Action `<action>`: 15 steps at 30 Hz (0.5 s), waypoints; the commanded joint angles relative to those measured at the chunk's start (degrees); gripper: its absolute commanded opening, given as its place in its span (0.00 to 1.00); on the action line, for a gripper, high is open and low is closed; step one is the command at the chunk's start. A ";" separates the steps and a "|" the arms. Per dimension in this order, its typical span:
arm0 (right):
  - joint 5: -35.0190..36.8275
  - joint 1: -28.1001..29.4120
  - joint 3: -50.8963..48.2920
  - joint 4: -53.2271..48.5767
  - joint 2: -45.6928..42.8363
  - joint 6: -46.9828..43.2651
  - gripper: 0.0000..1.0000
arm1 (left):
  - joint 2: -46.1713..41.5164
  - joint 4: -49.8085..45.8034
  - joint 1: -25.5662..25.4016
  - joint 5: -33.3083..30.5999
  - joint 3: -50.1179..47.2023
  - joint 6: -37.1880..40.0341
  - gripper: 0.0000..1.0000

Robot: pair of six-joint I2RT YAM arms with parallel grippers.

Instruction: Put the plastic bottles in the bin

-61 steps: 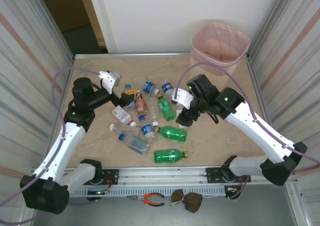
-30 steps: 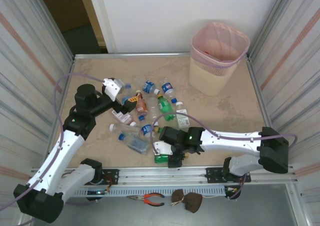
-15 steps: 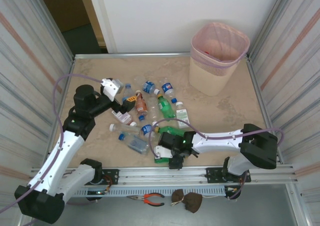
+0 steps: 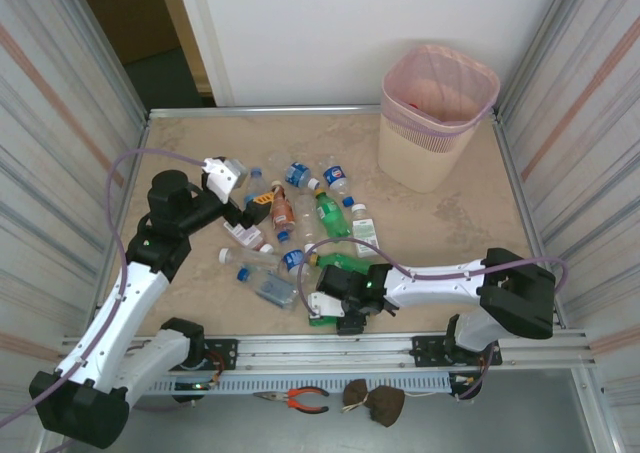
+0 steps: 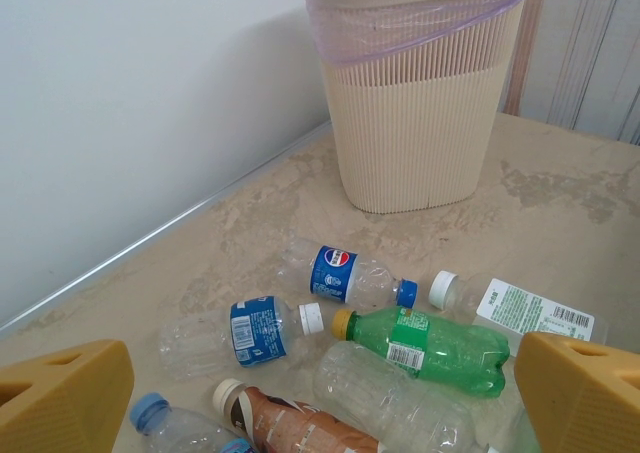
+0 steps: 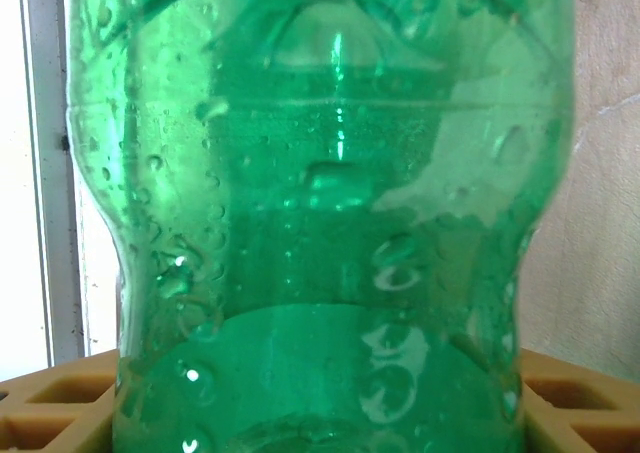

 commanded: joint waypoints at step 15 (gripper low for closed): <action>-7.70 -9.36 4.29 -6.11 -15.29 3.26 0.62 | 1.48 1.58 0.12 2.28 -0.08 -0.96 0.98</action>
